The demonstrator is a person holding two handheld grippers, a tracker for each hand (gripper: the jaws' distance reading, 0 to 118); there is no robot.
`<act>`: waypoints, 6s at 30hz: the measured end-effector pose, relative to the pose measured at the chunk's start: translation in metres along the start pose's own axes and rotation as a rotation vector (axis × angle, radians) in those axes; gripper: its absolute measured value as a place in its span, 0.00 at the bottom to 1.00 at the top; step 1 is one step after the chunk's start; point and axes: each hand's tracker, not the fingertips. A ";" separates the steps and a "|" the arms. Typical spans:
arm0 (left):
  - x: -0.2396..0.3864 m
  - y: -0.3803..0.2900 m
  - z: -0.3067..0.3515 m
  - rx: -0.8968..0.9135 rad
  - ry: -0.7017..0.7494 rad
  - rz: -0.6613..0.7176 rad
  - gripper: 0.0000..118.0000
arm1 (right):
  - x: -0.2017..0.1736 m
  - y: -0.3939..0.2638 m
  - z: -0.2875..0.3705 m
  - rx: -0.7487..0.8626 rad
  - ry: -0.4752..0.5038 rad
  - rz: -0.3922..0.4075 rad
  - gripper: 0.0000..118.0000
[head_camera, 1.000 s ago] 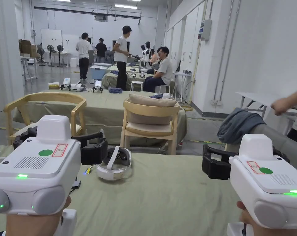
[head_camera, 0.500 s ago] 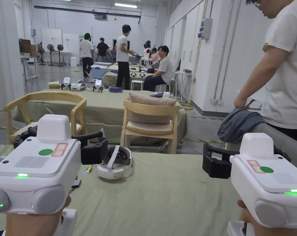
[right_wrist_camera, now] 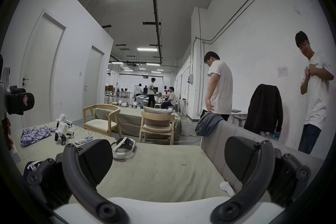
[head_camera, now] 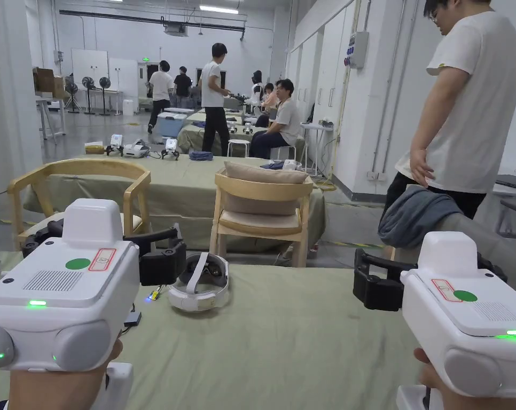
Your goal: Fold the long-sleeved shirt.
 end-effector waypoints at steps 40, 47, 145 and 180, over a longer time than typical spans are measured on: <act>-0.150 -0.190 0.049 -0.556 0.318 0.111 0.02 | -0.217 -0.094 0.006 -0.204 0.481 0.028 0.00; -0.204 -0.260 0.036 -0.778 0.391 0.122 0.15 | -0.273 -0.152 -0.003 -0.354 0.579 0.057 0.00; 0.031 -0.264 -0.052 -0.668 -0.106 0.050 0.03 | -0.077 -0.333 0.058 -0.902 0.360 -0.285 0.03; -0.024 -0.076 -0.144 -0.473 -0.179 0.006 0.06 | 0.107 -0.117 -0.001 -0.467 0.124 -0.297 0.03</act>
